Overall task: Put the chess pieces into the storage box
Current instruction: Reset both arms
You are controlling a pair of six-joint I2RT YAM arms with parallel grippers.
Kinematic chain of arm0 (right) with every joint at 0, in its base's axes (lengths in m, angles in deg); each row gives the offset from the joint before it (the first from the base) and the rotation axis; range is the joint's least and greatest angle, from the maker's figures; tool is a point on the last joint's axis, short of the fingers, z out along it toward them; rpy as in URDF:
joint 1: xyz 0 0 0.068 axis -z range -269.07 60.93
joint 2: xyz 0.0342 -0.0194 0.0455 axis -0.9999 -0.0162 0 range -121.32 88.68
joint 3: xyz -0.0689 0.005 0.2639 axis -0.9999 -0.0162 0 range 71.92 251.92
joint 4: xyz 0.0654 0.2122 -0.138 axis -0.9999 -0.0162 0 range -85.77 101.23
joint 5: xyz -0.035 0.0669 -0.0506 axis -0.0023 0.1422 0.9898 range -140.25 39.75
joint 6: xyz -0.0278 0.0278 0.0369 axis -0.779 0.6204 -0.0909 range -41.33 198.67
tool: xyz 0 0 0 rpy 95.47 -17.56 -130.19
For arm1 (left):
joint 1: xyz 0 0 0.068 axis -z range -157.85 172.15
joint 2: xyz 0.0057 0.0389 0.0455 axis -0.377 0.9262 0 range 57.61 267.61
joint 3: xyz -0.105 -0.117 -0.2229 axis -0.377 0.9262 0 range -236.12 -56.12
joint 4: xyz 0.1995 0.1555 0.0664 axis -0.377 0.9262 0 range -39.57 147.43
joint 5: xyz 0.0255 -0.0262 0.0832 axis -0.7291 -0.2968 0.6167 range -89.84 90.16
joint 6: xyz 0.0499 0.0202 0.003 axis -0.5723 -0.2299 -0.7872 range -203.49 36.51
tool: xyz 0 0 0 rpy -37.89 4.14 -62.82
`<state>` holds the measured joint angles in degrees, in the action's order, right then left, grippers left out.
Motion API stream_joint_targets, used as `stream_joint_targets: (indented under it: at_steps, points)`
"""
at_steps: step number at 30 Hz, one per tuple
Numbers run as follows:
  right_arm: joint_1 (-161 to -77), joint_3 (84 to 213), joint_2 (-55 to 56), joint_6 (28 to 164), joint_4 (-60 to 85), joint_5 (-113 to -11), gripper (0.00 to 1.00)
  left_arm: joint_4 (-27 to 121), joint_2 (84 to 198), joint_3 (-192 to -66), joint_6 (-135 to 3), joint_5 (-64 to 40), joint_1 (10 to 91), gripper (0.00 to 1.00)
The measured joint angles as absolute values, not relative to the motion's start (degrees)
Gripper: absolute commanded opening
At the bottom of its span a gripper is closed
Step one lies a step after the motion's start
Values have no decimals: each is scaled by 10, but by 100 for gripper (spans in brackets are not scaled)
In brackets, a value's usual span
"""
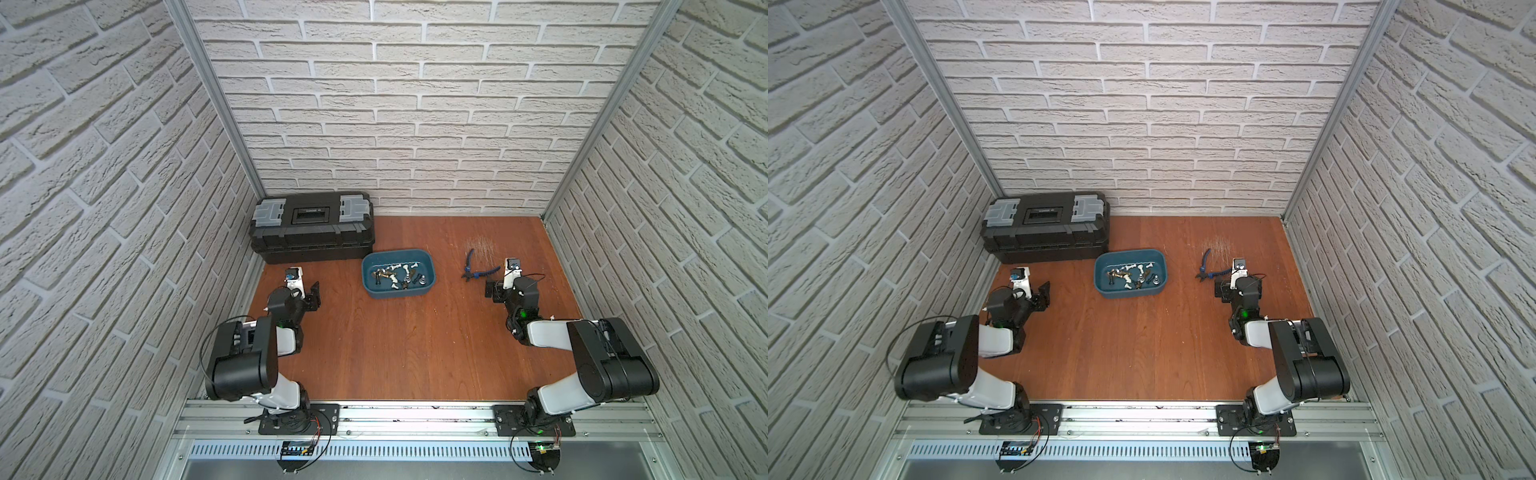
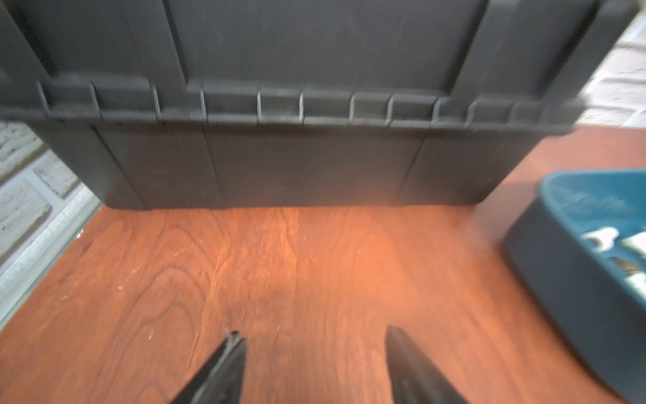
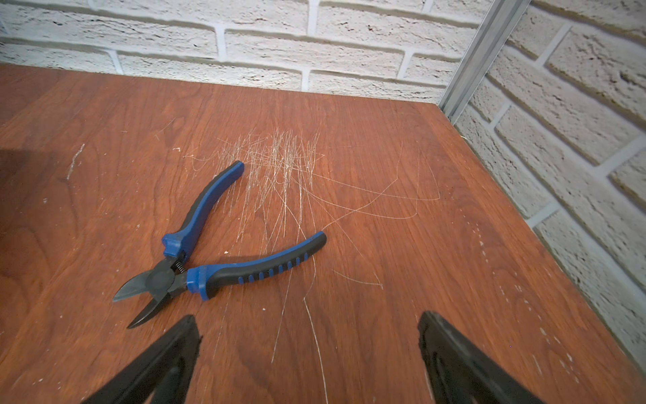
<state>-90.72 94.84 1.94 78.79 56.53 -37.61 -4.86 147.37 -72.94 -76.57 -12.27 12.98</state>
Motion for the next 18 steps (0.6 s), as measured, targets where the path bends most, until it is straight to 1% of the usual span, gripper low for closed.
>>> stream_joint_targets:
  at_steps: [1,2,9,18]
  points:
    - [-907,948,19,789,566,-375,100,-43,1477,-735,-766,-115,134,88]
    - [-907,948,19,789,567,-374,100,-36,1479,-741,-767,-104,137,98]
    - [-907,948,19,790,569,-371,100,-18,1478,-781,-764,-21,164,98]
    - [-907,948,16,791,568,-371,100,-1,1478,-781,-764,8,170,98]
